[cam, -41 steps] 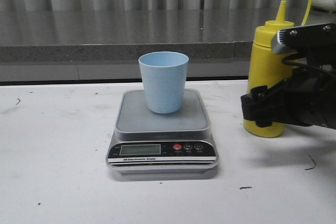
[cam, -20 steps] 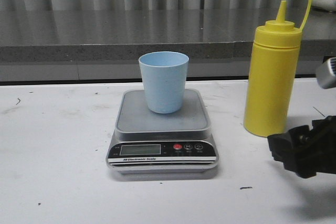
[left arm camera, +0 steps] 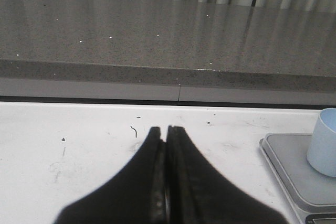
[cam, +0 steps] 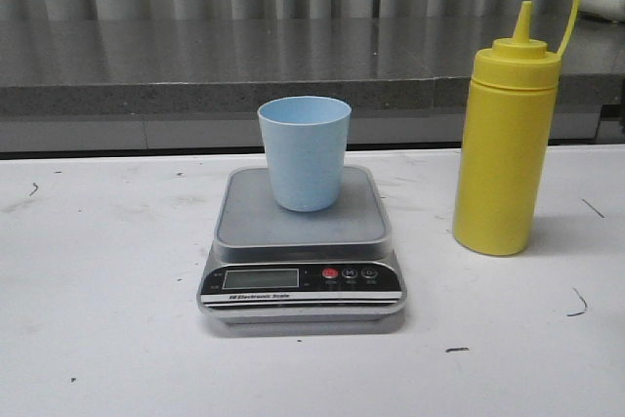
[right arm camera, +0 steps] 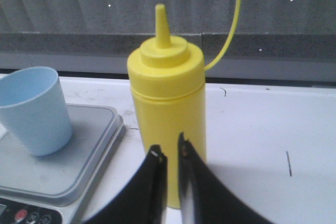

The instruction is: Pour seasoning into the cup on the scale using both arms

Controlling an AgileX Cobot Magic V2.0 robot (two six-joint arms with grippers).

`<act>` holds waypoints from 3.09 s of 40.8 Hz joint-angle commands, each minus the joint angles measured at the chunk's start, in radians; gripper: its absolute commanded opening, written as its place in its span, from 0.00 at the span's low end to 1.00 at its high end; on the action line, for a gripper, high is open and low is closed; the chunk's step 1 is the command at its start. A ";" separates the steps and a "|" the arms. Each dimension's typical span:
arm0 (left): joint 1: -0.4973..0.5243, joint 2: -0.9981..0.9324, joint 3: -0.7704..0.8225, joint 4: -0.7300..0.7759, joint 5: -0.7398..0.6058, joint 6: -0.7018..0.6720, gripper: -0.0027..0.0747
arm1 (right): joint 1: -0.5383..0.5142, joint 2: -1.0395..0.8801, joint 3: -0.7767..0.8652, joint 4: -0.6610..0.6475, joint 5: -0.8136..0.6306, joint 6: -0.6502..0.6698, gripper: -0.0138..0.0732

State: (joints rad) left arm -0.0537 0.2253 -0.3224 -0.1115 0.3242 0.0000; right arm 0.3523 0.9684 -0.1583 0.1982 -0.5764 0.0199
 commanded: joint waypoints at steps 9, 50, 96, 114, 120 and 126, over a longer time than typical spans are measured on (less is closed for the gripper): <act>0.006 0.012 -0.026 -0.011 -0.084 -0.009 0.01 | -0.001 -0.413 -0.181 0.022 0.532 -0.114 0.03; 0.006 0.012 -0.026 -0.011 -0.082 -0.009 0.01 | -0.001 -0.848 -0.189 -0.144 0.843 -0.121 0.04; 0.006 -0.247 0.355 -0.014 -0.195 -0.069 0.01 | -0.001 -0.848 -0.189 -0.144 0.843 -0.121 0.04; 0.006 -0.247 0.350 -0.026 -0.318 -0.069 0.01 | -0.001 -0.848 -0.188 -0.144 0.843 -0.121 0.04; 0.006 -0.247 0.350 -0.026 -0.324 -0.069 0.01 | -0.001 -0.848 -0.188 -0.144 0.843 -0.121 0.04; 0.006 -0.247 0.350 -0.026 -0.324 -0.069 0.01 | -0.001 -0.848 -0.188 -0.144 0.843 -0.121 0.04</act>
State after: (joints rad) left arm -0.0537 -0.0060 0.0054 -0.1280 0.0899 -0.0561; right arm 0.3523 0.1115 -0.3101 0.0641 0.3397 -0.0917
